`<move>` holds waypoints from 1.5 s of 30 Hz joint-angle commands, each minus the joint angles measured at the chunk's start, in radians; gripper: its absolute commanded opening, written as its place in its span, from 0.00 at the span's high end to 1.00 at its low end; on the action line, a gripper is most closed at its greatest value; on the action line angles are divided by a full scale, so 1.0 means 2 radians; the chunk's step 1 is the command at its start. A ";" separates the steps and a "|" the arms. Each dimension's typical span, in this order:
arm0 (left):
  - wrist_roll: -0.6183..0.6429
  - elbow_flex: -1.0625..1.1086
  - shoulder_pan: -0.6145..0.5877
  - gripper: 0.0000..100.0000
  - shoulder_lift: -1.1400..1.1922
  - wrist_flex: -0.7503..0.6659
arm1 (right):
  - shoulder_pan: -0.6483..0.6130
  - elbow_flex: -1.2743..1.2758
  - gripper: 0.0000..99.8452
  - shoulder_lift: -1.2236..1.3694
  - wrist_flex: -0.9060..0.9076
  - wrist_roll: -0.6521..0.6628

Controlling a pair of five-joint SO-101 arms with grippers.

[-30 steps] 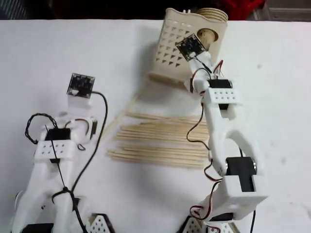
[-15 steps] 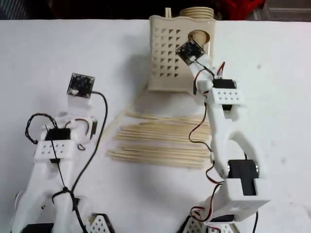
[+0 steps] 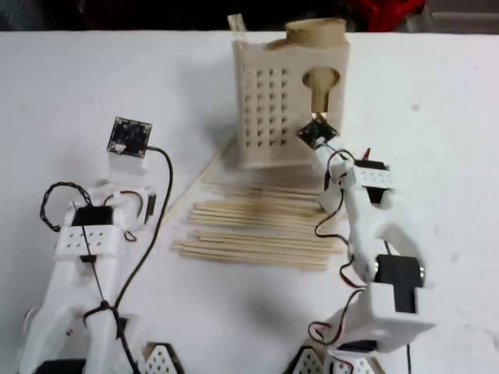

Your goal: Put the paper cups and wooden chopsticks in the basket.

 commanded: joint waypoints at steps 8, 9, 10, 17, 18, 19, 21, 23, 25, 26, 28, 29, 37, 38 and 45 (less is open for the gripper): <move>-0.002 -0.006 0.003 0.88 -0.017 -0.010 | 0.014 0.020 0.83 -0.023 -0.023 -0.009; -0.002 -0.006 0.003 0.88 -0.017 -0.010 | 0.014 0.020 0.83 -0.023 -0.023 -0.009; -0.002 -0.006 0.003 0.88 -0.017 -0.010 | 0.015 0.020 0.83 -0.023 -0.023 -0.010; -0.002 -0.005 0.002 0.88 -0.017 -0.010 | 0.016 -0.040 0.83 -0.087 -0.008 -0.108; -0.002 -0.005 0.002 0.88 -0.016 -0.010 | 0.012 -0.062 0.83 -0.105 0.006 -0.131; -0.002 -0.004 0.002 0.88 -0.015 -0.010 | 0.004 -0.087 0.83 -0.120 0.022 -0.147; -0.003 -0.003 0.002 0.88 -0.015 -0.010 | -0.012 -0.142 0.83 -0.143 0.056 -0.179; -0.004 -0.002 0.002 0.88 -0.015 -0.010 | -0.032 -0.199 0.83 -0.155 0.080 -0.202; -0.004 -0.002 0.002 0.88 -0.015 -0.010 | -0.049 -0.255 0.83 -0.152 0.096 -0.222; -0.005 -0.002 0.002 0.88 -0.015 -0.010 | -0.060 -0.275 0.83 -0.143 0.098 -0.232; -0.005 -0.003 0.002 0.88 -0.015 -0.010 | -0.079 -0.299 0.83 -0.115 0.093 -0.240; -0.005 -0.003 0.002 0.88 -0.015 -0.010 | -0.087 -0.304 0.83 -0.096 0.085 -0.241; -0.005 -0.003 0.002 0.88 -0.015 -0.011 | -0.081 -0.305 0.83 0.042 0.006 -0.240; -0.005 -0.003 0.002 0.88 -0.015 -0.011 | -0.079 -0.305 0.83 0.053 0.004 -0.239; -0.005 -0.002 0.002 0.88 -0.014 -0.024 | -0.038 -0.298 0.83 0.091 0.011 -0.226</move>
